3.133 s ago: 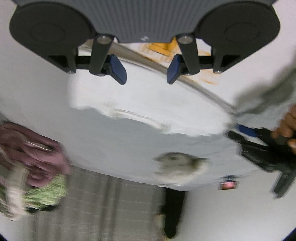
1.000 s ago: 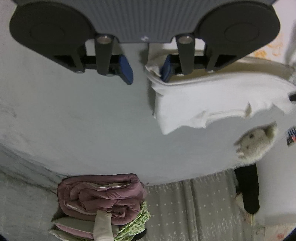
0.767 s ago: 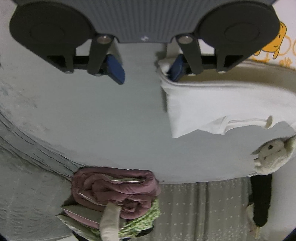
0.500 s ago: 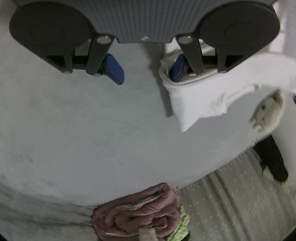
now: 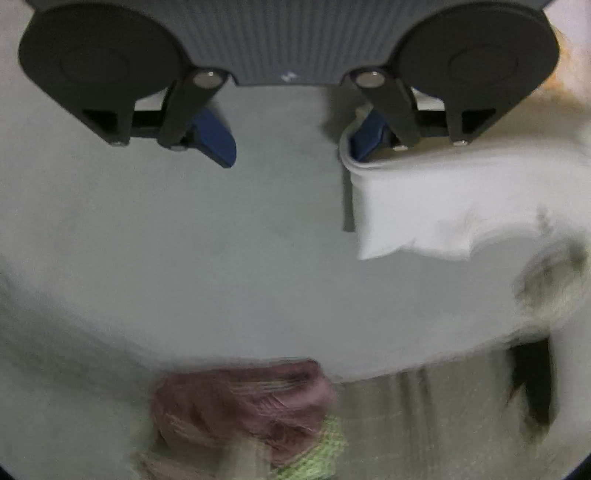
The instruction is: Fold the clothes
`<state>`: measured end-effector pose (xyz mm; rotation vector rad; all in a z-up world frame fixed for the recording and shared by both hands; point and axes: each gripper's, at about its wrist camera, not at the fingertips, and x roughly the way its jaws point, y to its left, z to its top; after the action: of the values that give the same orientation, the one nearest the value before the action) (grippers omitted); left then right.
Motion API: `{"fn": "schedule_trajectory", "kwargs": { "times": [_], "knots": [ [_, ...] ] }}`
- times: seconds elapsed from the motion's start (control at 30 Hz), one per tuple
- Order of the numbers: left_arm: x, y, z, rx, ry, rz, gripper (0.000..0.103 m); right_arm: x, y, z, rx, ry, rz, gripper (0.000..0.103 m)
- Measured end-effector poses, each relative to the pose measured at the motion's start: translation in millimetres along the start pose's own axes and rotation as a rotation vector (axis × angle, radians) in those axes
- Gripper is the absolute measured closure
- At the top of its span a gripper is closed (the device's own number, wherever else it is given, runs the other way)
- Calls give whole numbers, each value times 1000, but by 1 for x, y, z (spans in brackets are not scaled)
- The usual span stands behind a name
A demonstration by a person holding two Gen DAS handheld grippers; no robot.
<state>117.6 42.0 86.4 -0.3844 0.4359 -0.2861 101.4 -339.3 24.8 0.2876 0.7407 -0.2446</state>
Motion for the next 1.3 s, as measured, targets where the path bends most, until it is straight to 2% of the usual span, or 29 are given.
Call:
{"fn": "schedule_trajectory", "kwargs": {
  "times": [0.03,0.23,0.3,0.53,0.73,0.87,1.03,1.13,1.23,1.27,1.3],
  "knots": [
    [0,1,-1,-1,4,1,91,1,-5,0,11,13,1,34],
    [0,6,-3,-15,10,2,91,-6,37,-22,-355,-89,-174,34],
    [-3,8,-2,-22,0,3,91,-9,49,-26,-469,-117,-203,34],
    [-1,23,3,-25,9,44,91,-18,56,-19,-664,-119,-161,29],
    [-1,28,2,-4,17,63,91,-25,44,-5,-629,-23,-57,25],
    [2,31,1,0,40,56,91,-27,33,1,-612,-23,-97,25],
    [6,32,-3,1,57,49,91,-40,36,16,-522,-77,56,27],
    [8,33,-4,-6,67,54,91,-34,42,37,-450,-62,192,37],
    [8,36,-3,-13,70,63,91,7,38,64,-291,32,241,64],
    [8,37,-3,-14,71,66,91,22,35,69,-245,68,253,81],
    [8,38,-3,-13,73,73,91,34,36,69,-228,96,256,90]
  ]
}}
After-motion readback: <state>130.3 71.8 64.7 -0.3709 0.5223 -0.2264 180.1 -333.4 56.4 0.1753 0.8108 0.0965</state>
